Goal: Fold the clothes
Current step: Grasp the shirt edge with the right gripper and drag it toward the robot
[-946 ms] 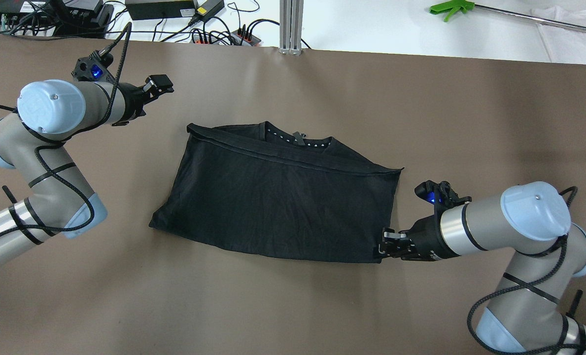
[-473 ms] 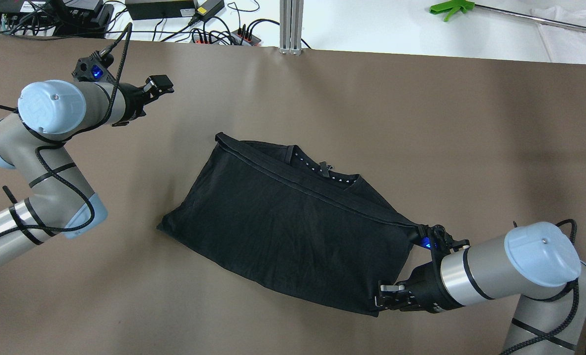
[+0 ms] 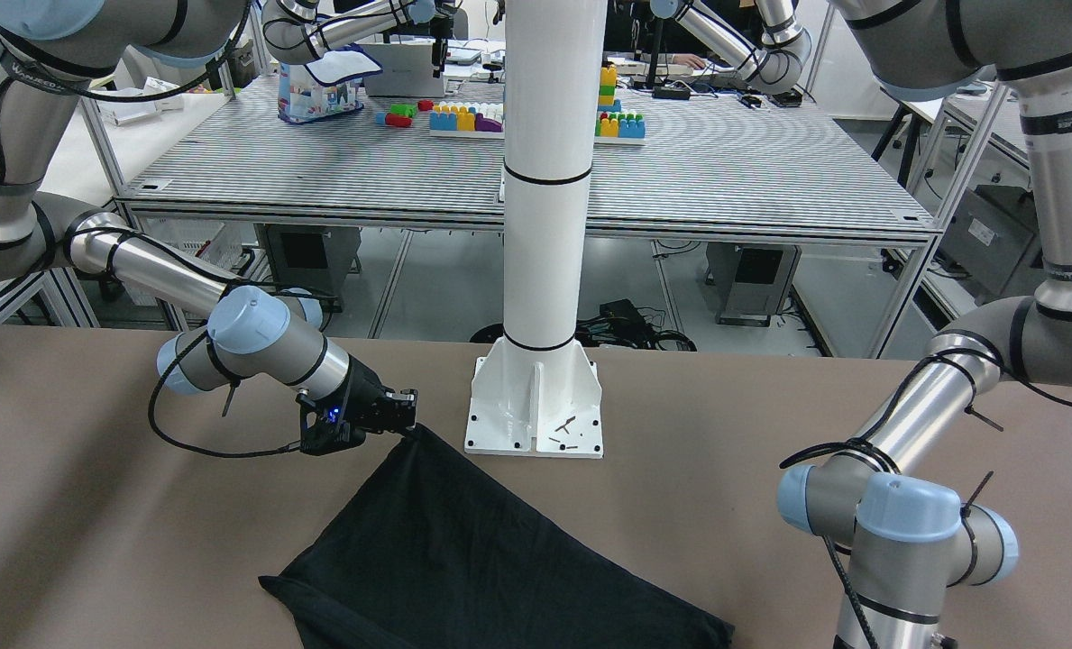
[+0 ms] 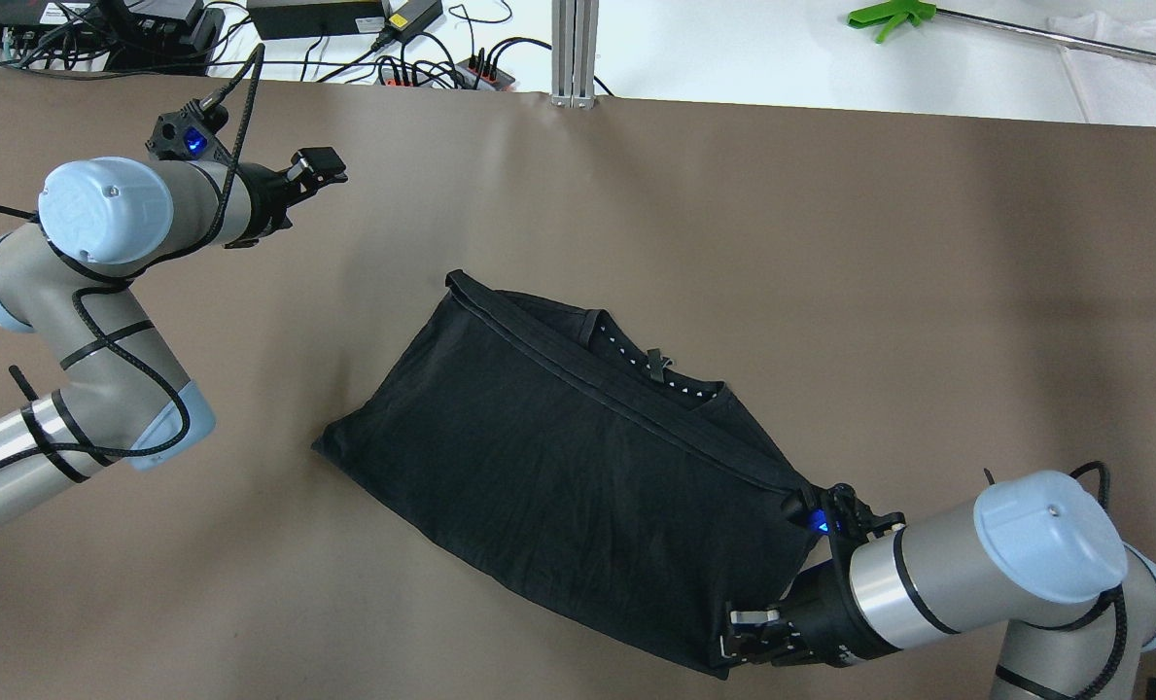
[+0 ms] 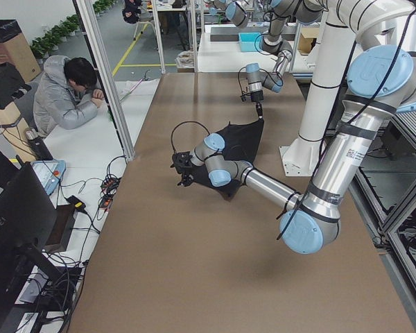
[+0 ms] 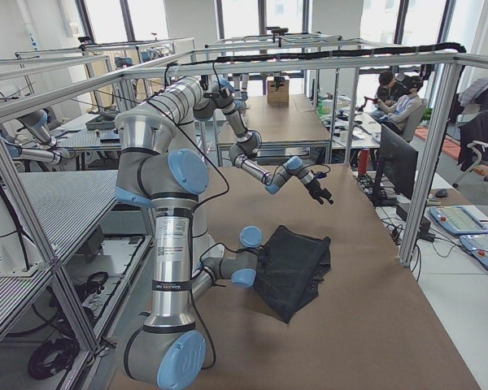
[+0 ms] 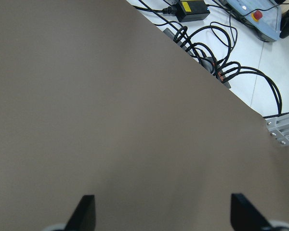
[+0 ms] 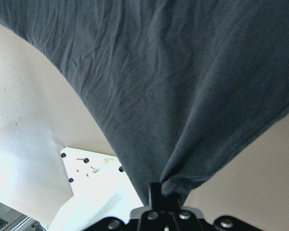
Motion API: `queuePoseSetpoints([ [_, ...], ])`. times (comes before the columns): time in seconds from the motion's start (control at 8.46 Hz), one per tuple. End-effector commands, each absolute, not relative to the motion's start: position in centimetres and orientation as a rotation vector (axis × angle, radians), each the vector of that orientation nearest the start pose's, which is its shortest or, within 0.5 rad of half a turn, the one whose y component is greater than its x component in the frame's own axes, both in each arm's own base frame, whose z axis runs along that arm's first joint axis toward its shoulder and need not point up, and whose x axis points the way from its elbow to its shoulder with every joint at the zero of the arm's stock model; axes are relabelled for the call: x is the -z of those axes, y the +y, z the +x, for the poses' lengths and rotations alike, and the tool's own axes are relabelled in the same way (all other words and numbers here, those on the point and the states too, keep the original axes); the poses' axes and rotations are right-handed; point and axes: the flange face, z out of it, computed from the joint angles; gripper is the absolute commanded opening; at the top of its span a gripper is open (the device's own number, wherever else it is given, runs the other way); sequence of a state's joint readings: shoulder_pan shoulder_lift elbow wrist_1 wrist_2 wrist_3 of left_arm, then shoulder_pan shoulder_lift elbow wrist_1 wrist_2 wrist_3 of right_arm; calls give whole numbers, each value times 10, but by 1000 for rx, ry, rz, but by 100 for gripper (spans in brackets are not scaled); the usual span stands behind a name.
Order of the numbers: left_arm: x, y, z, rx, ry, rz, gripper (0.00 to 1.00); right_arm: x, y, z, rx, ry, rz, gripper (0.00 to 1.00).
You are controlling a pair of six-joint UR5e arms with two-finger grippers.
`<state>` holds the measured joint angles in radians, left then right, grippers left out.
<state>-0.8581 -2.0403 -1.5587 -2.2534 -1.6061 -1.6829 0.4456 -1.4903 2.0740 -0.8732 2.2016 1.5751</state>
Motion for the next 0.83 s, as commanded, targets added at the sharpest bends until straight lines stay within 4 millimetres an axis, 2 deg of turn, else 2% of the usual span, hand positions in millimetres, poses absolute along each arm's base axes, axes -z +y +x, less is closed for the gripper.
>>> queuePoseSetpoints([
  [0.0,-317,-597,345,836,1112,402,100,-290,-248,-400,42,-1316,-312,25],
  [0.12,-319,-596,344,837,1111,401,100,-291,-248,-401,35,-1314,-309,94],
  [0.47,-318,-593,343,839,1120,385,100,-296,-259,-398,8,-1307,-292,95],
  [0.59,-306,-586,342,819,1146,375,100,-295,-270,-392,-10,-1310,-267,95],
  [0.71,-310,-567,348,769,1167,302,100,-294,-283,-386,-41,-1318,-218,95],
])
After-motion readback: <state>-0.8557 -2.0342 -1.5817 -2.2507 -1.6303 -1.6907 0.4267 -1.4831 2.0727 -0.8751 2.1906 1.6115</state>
